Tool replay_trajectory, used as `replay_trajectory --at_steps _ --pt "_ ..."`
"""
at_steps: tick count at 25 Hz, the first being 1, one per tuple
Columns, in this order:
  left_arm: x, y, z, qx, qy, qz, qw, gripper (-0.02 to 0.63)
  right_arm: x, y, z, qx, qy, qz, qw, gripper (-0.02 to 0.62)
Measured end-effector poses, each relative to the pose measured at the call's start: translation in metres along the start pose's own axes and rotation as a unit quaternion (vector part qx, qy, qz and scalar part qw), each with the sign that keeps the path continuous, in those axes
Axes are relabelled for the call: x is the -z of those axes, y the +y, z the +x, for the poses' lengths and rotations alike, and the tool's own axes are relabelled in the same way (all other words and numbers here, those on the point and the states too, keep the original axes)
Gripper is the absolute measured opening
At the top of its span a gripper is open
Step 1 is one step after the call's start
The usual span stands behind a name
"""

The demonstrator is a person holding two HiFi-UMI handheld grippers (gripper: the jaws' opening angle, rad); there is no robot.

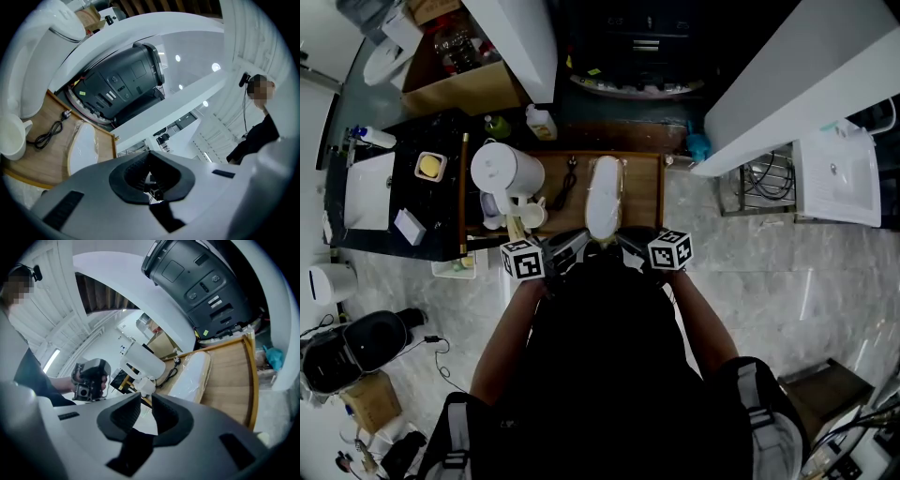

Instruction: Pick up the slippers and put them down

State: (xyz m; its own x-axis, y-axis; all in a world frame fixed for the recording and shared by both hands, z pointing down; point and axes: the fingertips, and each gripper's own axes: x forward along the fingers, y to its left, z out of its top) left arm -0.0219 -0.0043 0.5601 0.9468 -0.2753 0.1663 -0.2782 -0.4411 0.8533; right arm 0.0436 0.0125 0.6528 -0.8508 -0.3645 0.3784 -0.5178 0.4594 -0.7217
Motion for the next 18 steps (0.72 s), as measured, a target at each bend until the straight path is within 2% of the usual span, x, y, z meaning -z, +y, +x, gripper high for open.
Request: replay_trajectory --at_steps 10,14,18 --pt "-0.005 -0.005 -0.007 0.003 -0.005 0.001 1.0000 0.011 0.019 -0.042 0.020 0.060 0.018 0.029 0.998 0.118" --pt "-0.004 -0.005 -0.010 0.004 -0.003 0.000 1.0000 0.011 0.029 -0.057 0.025 0.080 0.030 0.037 0.996 0.183" --pt "-0.003 -0.004 -0.010 0.001 -0.002 -0.006 1.0000 0.011 0.033 -0.067 0.028 0.092 0.035 0.049 0.994 0.193"
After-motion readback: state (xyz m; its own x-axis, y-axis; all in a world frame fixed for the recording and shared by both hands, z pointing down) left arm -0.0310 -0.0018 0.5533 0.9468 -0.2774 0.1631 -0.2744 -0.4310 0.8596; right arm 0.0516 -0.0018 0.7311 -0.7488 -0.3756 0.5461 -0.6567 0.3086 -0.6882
